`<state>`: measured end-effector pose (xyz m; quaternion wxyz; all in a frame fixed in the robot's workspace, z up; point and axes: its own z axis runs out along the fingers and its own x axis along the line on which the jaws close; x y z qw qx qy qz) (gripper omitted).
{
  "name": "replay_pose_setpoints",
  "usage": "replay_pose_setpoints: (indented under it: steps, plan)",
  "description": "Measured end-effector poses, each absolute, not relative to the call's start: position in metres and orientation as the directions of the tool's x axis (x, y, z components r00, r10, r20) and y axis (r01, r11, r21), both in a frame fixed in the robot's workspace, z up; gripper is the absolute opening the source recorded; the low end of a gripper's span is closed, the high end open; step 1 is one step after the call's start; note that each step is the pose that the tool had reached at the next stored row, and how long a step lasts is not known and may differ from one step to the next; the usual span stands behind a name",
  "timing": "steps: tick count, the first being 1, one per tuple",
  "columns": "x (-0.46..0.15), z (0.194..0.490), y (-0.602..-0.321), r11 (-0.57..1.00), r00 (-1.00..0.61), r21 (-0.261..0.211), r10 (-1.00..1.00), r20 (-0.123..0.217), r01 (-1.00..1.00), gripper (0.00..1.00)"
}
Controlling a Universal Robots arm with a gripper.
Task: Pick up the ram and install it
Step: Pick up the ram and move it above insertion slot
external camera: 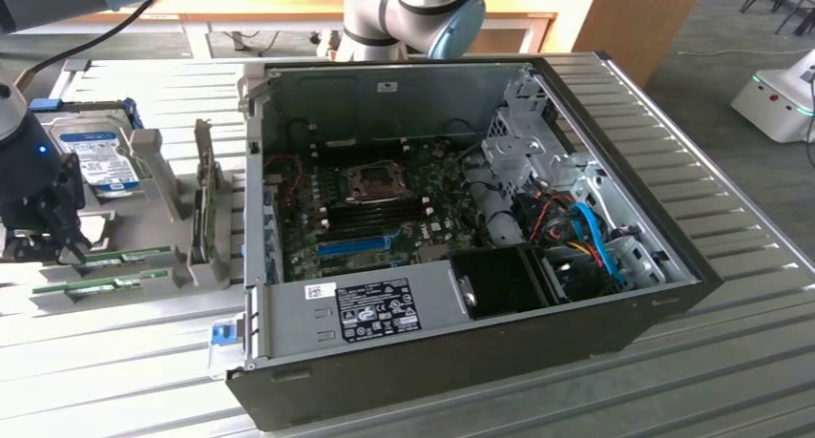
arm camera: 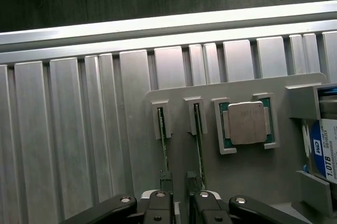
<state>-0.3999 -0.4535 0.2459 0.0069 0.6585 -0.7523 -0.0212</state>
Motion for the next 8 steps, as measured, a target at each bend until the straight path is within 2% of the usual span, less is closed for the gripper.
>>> replay_pose_setpoints:
  steps: [8]
  plan:
    - [-0.3999,0.2458,-0.4536,0.129,-0.13,0.041,-0.991,-0.018,-0.991,0.24]
